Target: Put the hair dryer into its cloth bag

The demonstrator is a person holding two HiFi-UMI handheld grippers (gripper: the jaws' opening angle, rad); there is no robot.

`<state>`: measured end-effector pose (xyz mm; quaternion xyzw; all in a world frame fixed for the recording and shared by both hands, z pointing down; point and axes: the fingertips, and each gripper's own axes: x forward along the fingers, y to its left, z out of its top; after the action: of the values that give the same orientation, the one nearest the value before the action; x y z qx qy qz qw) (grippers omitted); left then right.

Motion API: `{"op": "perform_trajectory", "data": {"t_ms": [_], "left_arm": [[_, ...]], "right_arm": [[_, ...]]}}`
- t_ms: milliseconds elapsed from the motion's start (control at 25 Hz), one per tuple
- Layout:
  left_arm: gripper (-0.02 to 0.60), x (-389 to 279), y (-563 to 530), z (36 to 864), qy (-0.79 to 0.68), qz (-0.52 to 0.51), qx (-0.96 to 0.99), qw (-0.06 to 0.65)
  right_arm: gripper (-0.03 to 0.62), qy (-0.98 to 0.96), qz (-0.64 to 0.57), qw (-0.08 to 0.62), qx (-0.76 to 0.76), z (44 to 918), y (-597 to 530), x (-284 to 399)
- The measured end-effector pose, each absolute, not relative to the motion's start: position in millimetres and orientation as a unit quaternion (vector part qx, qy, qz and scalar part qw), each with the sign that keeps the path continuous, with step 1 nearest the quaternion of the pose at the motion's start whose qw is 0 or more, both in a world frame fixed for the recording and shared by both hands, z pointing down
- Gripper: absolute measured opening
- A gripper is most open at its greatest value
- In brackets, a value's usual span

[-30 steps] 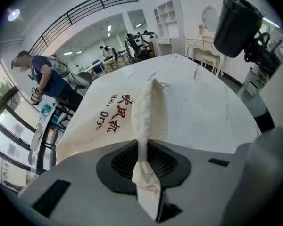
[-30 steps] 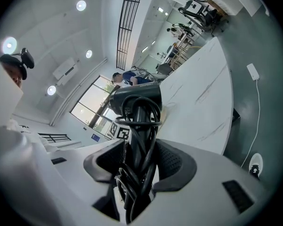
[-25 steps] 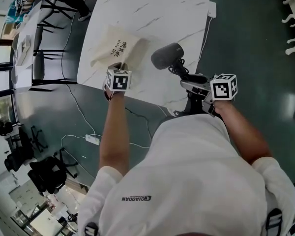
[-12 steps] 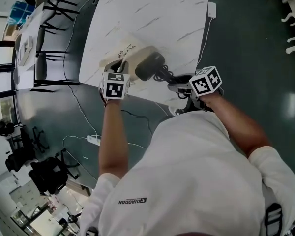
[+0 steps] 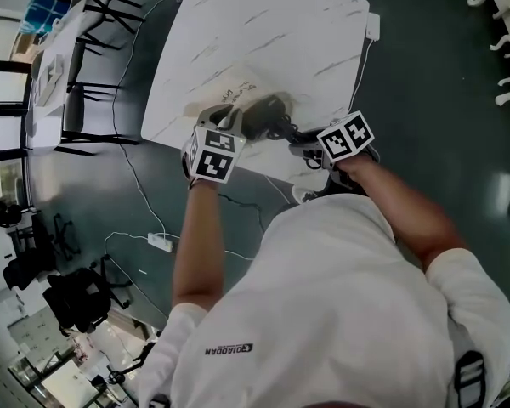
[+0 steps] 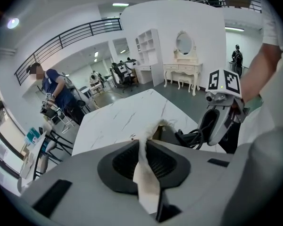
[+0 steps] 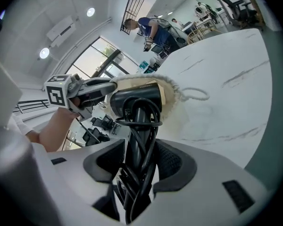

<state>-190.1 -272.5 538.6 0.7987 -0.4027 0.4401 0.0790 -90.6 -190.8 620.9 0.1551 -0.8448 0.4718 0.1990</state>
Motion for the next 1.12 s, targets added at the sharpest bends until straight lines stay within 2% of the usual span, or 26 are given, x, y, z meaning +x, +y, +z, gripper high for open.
{"op": "perform_trajectory", "data": {"t_ms": [280, 480, 640, 960, 1120], "left_arm": [[0.066, -158.5, -259.9, 533.0, -0.356, 0.449, 0.819, 0.03], [0.066, -141.5, -253.4, 528.0, -0.342, 0.431, 0.835, 0.025], [0.066, -139.9, -250.6, 533.0, -0.353, 0.423, 0.833, 0.046], [0.066, -149.8, -251.1, 555.6, -0.389, 0.398, 0.82, 0.135], [0.066, -154.4, -250.9, 561.2, -0.397, 0.384, 0.818, 0.161]], "right_arm": [[0.216, -0.835, 0.471, 0.224, 0.175, 627.7, -206.5, -106.3], [0.218, -0.836, 0.45, 0.243, 0.199, 634.5, -226.3, -120.8], [0.218, -0.846, 0.401, 0.267, 0.226, 646.6, -248.5, -131.1], [0.218, -0.855, 0.312, 0.338, 0.239, 680.0, -274.1, -137.9], [0.224, -0.864, 0.272, 0.347, 0.242, 687.7, -280.7, -145.2]]}}
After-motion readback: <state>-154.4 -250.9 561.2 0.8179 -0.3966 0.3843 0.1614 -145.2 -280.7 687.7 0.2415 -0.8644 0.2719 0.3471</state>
